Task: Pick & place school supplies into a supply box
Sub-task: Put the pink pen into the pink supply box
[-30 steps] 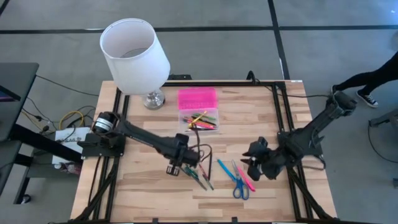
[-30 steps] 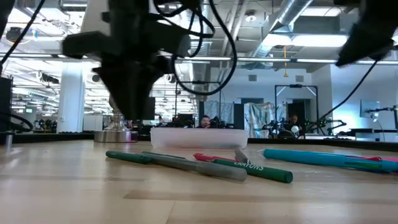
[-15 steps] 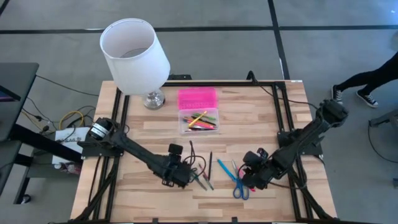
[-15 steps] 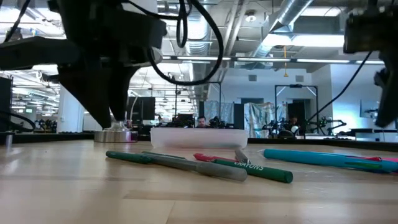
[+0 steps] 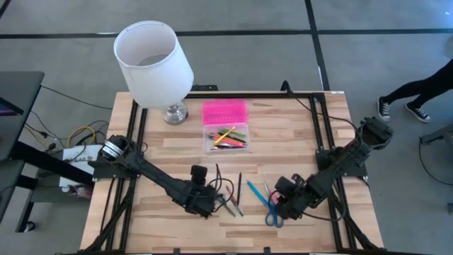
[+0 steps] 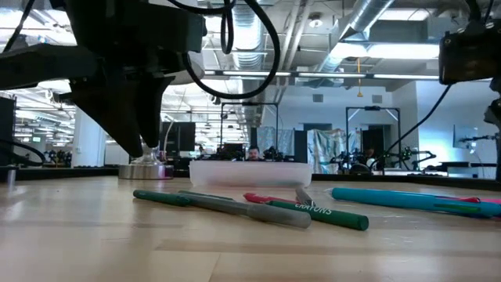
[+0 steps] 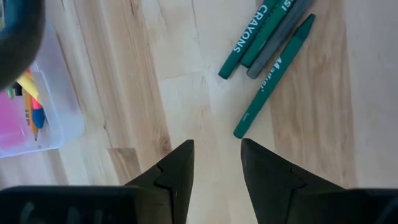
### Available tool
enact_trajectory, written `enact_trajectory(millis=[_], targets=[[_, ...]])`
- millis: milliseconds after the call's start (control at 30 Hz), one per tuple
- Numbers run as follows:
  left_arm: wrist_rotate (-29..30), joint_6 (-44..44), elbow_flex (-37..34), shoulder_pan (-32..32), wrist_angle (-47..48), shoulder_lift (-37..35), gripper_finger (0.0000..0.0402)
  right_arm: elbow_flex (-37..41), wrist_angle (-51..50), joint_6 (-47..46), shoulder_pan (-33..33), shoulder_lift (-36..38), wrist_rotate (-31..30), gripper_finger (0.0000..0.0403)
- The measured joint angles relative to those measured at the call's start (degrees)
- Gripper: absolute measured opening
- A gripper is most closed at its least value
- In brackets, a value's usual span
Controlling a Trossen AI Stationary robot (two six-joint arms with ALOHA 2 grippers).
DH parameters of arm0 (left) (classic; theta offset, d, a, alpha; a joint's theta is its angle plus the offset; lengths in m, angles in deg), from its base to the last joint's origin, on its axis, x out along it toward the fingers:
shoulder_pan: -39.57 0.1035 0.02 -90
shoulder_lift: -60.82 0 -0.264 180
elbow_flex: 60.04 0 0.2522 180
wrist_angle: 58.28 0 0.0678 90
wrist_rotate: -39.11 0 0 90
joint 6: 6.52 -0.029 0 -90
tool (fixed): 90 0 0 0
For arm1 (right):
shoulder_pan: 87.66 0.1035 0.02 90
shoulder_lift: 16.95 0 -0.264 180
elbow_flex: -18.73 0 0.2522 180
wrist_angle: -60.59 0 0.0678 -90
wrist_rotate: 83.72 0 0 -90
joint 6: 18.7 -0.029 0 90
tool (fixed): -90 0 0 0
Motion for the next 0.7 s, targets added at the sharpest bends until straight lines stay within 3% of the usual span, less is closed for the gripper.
enact_trajectory(millis=[400, 700], targets=[[0.9, 0.0, 0.0, 0.0, -0.5, 0.0, 0.0128, -0.2, 2.4, -0.9, 1.0, -5.4, 4.0, 0.0118], [1.6, -0.2, 0.0, 0.0, -0.5, 0.0, 0.0128, -0.2, 0.5, -1.9, 0.8, -5.3, 4.2, 0.0111]])
